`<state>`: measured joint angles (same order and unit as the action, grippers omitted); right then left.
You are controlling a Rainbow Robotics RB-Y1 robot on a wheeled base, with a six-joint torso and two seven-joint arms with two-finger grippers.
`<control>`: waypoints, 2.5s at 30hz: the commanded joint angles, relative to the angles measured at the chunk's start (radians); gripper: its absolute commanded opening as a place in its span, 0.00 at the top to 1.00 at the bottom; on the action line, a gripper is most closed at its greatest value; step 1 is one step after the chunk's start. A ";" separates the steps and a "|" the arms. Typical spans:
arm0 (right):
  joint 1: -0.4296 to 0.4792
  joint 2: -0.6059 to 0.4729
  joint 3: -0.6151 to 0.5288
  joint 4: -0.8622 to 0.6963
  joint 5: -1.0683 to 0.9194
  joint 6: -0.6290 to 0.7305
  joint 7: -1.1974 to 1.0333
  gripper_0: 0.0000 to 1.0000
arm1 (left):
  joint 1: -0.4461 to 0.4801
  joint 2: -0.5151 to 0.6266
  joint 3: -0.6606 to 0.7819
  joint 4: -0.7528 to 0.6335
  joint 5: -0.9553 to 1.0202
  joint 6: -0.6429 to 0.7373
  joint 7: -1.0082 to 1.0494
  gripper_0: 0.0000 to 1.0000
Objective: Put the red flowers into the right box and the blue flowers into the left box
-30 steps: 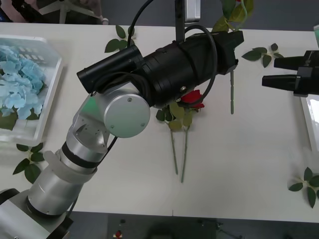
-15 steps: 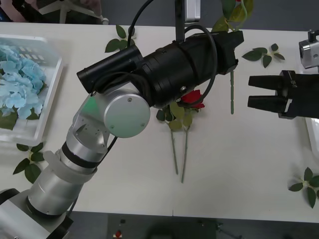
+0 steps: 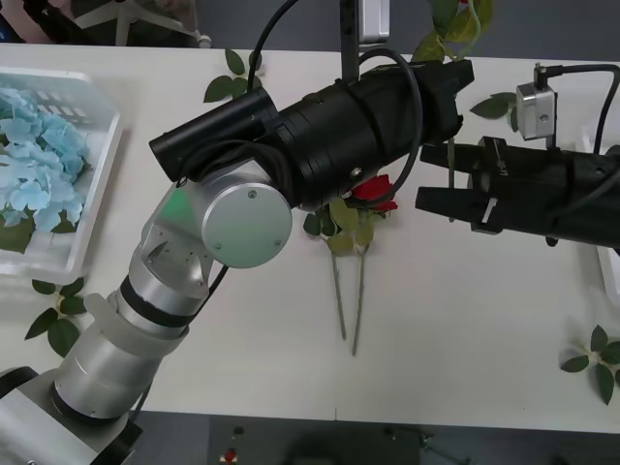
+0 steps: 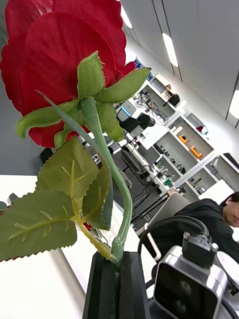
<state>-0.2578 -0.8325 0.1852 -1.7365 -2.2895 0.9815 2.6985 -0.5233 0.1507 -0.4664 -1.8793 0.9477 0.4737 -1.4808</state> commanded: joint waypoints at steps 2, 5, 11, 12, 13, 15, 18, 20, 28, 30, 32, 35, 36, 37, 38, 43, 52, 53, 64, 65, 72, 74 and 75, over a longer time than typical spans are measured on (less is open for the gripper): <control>-0.047 0.093 -0.018 -0.029 0.116 -0.014 0.007 0.10 | -0.018 0.010 0.002 -0.026 0.000 -0.001 -0.038 1.00; -0.052 0.128 -0.018 -0.028 0.168 -0.020 0.007 0.32 | -0.018 0.010 0.002 -0.026 0.000 -0.001 -0.038 1.00; -0.064 0.153 -0.006 -0.028 0.193 -0.029 0.007 0.77 | -0.018 0.010 0.002 -0.026 0.000 -0.001 -0.038 1.00; -0.066 0.153 -0.003 -0.028 0.193 -0.032 0.007 0.82 | -0.018 0.010 0.002 -0.026 0.000 -0.001 -0.038 1.00; -0.067 0.153 0.005 -0.028 0.193 -0.038 0.007 0.90 | -0.018 0.010 0.002 -0.026 0.000 -0.001 -0.038 1.00; -0.070 0.153 0.020 -0.028 0.193 -0.052 0.007 0.98 | -0.018 0.010 0.002 -0.026 0.000 -0.001 -0.038 1.00; -0.077 0.153 0.042 -0.028 0.193 -0.083 0.007 1.00 | -0.018 0.010 0.002 -0.026 0.000 -0.001 -0.038 1.00; -0.084 0.153 0.054 -0.028 0.191 -0.099 0.007 1.00 | -0.018 0.010 0.002 -0.026 0.000 -0.001 -0.038 0.33; -0.089 0.151 0.057 -0.028 0.193 -0.106 0.007 1.00 | -0.018 0.010 0.002 -0.026 0.000 -0.001 -0.038 0.00; -0.089 0.150 0.057 -0.028 0.193 -0.106 0.007 1.00 | -0.018 0.010 0.002 -0.026 0.000 -0.001 -0.038 0.00; -0.089 0.150 0.057 -0.028 0.193 -0.106 0.007 1.00 | -0.018 0.010 0.002 -0.026 0.000 -0.001 -0.038 0.00; -0.089 0.147 0.057 -0.028 0.193 -0.106 0.007 1.00 | 0.011 0.032 0.012 -0.012 -0.003 -0.015 -0.035 0.00; -0.089 0.147 0.057 -0.028 0.193 -0.107 0.007 1.00 | 0.014 0.050 0.015 -0.015 -0.003 -0.047 -0.035 0.00; -0.089 0.147 0.057 -0.026 0.193 -0.106 0.007 1.00 | 0.013 0.064 0.015 -0.020 -0.003 -0.072 -0.035 0.00; -0.089 0.142 0.057 -0.025 0.193 -0.106 0.007 1.00 | 0.011 0.109 0.006 -0.031 0.022 -0.092 -0.029 0.00; -0.089 0.089 0.074 -0.015 0.193 -0.102 -0.023 1.00 | 0.006 0.336 0.069 -0.130 0.223 -0.009 -0.023 0.00; -0.106 -0.212 0.102 0.124 0.271 -0.027 -0.352 1.00 | 0.181 0.687 0.325 -0.215 0.649 0.316 -0.023 0.00; -0.109 -0.247 0.102 0.141 0.294 -0.012 -0.384 1.00 | 0.197 0.691 0.325 -0.201 0.655 0.335 -0.023 0.00; -0.133 -0.502 0.034 0.462 0.574 0.105 -0.556 1.00 | 0.123 0.563 0.143 0.112 0.325 0.392 0.010 0.00; -0.141 -0.505 0.034 0.480 0.605 0.103 -0.556 1.00 | 0.106 0.555 0.131 0.132 0.309 0.392 0.019 0.00; -0.207 -0.499 0.034 0.675 0.846 0.089 -0.569 1.00 | -0.081 0.454 0.012 0.321 0.069 0.395 0.185 0.00; -0.207 -0.499 0.037 0.704 0.890 0.091 -0.579 1.00 | -0.132 0.434 -0.020 0.359 0.013 0.424 0.218 0.00; -0.207 -0.499 0.040 0.719 0.910 0.091 -0.583 1.00 | -0.159 0.421 -0.032 0.378 -0.018 0.444 0.232 0.00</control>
<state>-0.4598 -1.3114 0.2443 -1.0364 -1.4195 1.0745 2.1579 -0.5990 0.5888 -0.4819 -1.5251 0.9869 0.8746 -1.2954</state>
